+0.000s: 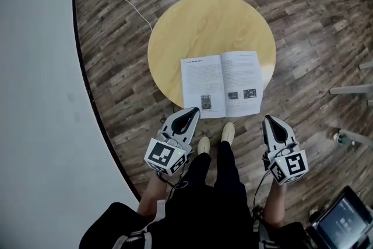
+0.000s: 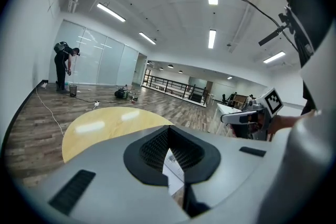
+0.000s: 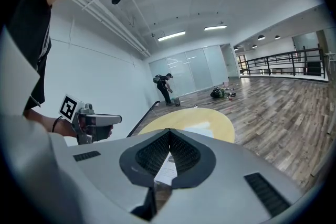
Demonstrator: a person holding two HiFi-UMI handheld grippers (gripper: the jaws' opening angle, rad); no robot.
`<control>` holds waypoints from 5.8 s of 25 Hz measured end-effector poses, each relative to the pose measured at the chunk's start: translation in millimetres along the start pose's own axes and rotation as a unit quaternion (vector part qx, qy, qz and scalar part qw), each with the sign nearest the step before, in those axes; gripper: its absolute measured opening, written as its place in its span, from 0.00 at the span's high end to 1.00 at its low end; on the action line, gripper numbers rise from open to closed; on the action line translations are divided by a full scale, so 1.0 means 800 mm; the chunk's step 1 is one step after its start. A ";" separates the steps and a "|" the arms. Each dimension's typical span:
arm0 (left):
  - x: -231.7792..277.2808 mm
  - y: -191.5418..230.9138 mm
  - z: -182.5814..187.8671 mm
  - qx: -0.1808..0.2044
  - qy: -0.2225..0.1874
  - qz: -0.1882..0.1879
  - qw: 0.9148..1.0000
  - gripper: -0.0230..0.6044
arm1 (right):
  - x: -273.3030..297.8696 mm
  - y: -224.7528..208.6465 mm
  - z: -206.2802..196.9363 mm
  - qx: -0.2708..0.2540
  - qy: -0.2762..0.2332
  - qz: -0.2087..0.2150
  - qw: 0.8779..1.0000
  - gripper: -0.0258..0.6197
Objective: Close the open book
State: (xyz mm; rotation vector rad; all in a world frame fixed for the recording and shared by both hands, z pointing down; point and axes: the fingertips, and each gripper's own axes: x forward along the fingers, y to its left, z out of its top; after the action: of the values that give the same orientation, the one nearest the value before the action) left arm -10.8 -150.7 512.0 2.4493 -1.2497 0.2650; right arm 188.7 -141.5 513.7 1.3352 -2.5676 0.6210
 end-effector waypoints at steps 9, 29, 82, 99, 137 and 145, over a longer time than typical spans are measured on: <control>0.018 0.004 -0.011 -0.011 0.011 0.002 1.000 0.97 | 0.012 -0.015 -0.018 0.010 0.017 0.001 1.000 0.96; 0.020 -0.001 -0.006 -0.005 0.009 0.004 1.000 0.97 | 0.095 -0.099 -0.116 0.029 0.093 -0.025 0.995 0.96; 0.034 0.013 -0.024 -0.015 0.029 0.019 0.999 0.97 | 0.128 -0.145 -0.233 0.161 0.207 -0.019 0.965 0.47; 0.032 0.013 -0.023 -0.013 0.028 0.018 0.999 0.97 | 0.118 -0.149 -0.226 0.146 0.200 -0.028 0.968 0.80; -0.063 0.041 0.012 -0.014 -0.042 0.082 0.996 0.97 | 0.097 -0.106 -0.119 0.106 0.126 -0.030 0.986 0.94; -0.130 0.063 0.022 -0.015 -0.070 0.112 0.991 0.97 | 0.109 -0.049 -0.080 0.077 0.109 -0.007 0.991 0.93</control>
State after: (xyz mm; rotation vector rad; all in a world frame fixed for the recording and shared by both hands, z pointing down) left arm -112.6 -108.1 474.0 2.3359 -1.5809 0.1342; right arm 168.2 -197.4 612.1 1.2507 -2.3748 0.9241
